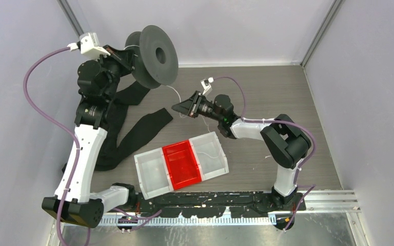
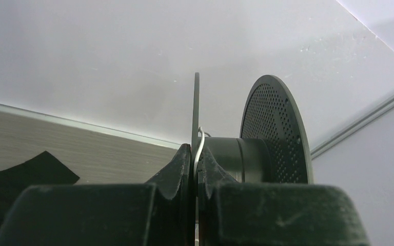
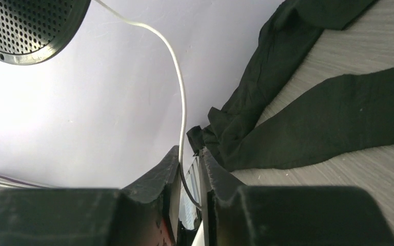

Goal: Wrap the cables

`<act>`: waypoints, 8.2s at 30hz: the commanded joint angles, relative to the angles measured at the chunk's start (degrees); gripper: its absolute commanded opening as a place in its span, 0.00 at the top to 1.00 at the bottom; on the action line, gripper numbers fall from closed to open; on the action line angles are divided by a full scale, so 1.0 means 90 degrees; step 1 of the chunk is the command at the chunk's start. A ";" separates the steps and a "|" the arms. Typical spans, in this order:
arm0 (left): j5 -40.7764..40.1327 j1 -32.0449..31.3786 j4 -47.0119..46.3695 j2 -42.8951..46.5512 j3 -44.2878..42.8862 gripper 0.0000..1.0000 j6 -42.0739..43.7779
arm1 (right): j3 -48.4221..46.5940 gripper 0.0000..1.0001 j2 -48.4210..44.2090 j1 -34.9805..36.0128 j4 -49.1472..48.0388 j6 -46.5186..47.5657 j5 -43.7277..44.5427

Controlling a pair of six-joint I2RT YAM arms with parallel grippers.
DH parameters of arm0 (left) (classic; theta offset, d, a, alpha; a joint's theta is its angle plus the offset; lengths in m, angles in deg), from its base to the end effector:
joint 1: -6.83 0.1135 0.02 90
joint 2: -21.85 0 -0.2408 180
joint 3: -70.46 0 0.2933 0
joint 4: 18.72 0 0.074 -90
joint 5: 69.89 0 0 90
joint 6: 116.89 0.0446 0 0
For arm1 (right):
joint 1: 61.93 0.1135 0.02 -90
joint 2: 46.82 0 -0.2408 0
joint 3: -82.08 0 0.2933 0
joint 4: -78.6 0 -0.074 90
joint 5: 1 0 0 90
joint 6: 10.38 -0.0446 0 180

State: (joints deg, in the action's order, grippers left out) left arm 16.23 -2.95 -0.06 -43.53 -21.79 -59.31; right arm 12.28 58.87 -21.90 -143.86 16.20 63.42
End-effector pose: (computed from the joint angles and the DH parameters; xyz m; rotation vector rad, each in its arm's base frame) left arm 0.2948 -0.0477 0.4819 -0.3403 1.4109 -0.5570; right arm 0.3216 0.2953 0.1865 -0.0790 1.7451 1.7289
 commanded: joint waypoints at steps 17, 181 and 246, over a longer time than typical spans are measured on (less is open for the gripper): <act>-0.1085 -0.0817 -0.0125 -0.0127 0.0301 1.00 0.2191 | -0.3394 0.99 -0.2006 0.0708 0.7749 0.4696 -0.0960; 0.3563 -0.1267 0.2338 -0.0673 -0.0835 1.00 0.4516 | -0.3894 0.90 -0.2722 0.0719 0.7815 0.6382 0.2817; 0.2153 -0.1180 0.2811 -0.0944 -0.4323 1.00 0.1938 | -0.0350 0.11 -0.1569 0.0778 0.1864 0.6752 0.2205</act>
State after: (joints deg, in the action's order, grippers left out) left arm 33.65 -13.77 29.82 -52.58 -57.70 -40.10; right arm 12.52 43.84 -15.58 -120.69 76.49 81.12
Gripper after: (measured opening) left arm 0.046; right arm 0.890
